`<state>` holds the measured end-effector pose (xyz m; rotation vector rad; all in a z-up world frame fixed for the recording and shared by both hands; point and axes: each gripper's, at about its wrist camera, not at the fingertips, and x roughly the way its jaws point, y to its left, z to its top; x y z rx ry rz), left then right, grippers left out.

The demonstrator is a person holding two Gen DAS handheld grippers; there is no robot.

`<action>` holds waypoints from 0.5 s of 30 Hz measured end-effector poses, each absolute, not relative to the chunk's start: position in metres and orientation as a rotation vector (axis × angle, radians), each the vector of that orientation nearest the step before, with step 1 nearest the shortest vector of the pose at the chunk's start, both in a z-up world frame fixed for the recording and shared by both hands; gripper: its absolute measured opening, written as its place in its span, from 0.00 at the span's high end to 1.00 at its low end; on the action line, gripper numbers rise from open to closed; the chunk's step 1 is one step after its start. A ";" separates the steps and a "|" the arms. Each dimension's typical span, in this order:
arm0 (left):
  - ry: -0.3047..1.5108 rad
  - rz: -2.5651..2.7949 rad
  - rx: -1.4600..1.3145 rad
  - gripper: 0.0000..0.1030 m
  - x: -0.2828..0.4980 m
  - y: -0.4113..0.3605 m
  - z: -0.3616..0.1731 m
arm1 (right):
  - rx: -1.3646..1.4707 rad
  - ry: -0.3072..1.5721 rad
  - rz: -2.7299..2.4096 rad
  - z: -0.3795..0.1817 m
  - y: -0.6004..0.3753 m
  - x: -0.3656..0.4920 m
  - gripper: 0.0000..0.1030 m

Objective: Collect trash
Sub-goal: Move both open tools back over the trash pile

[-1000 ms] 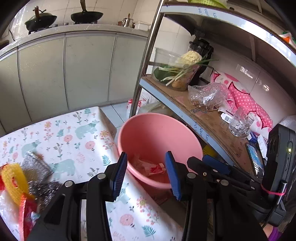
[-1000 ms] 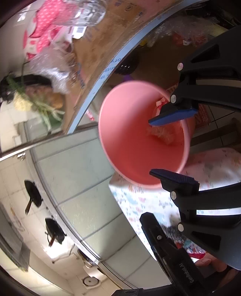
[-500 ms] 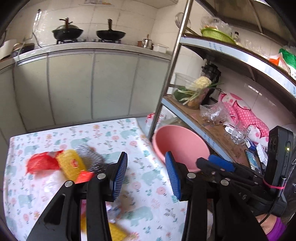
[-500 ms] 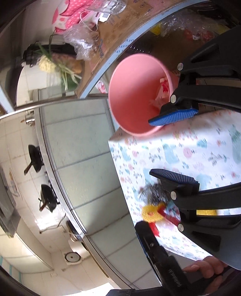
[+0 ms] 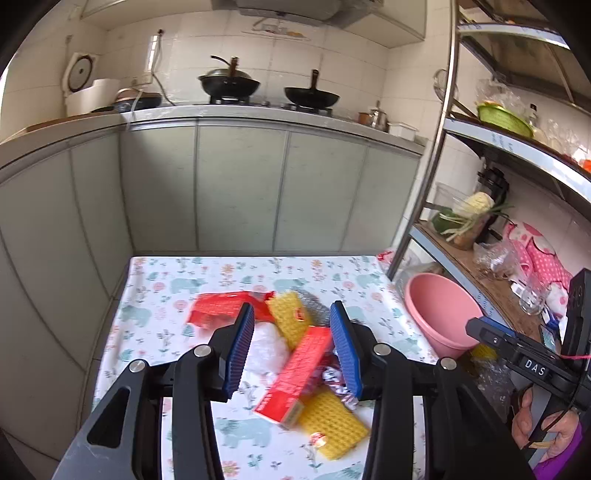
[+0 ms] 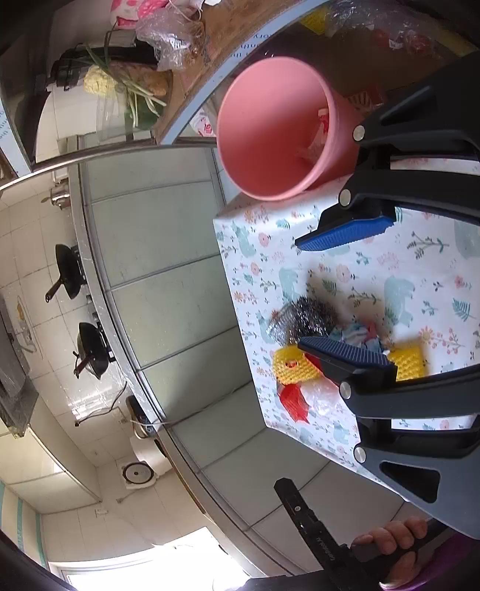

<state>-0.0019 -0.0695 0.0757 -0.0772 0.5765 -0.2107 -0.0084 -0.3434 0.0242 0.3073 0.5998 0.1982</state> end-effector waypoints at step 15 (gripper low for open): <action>0.548 -0.064 -0.162 0.59 -0.017 -0.003 0.087 | 0.290 0.592 0.304 0.027 -0.317 -0.015 0.52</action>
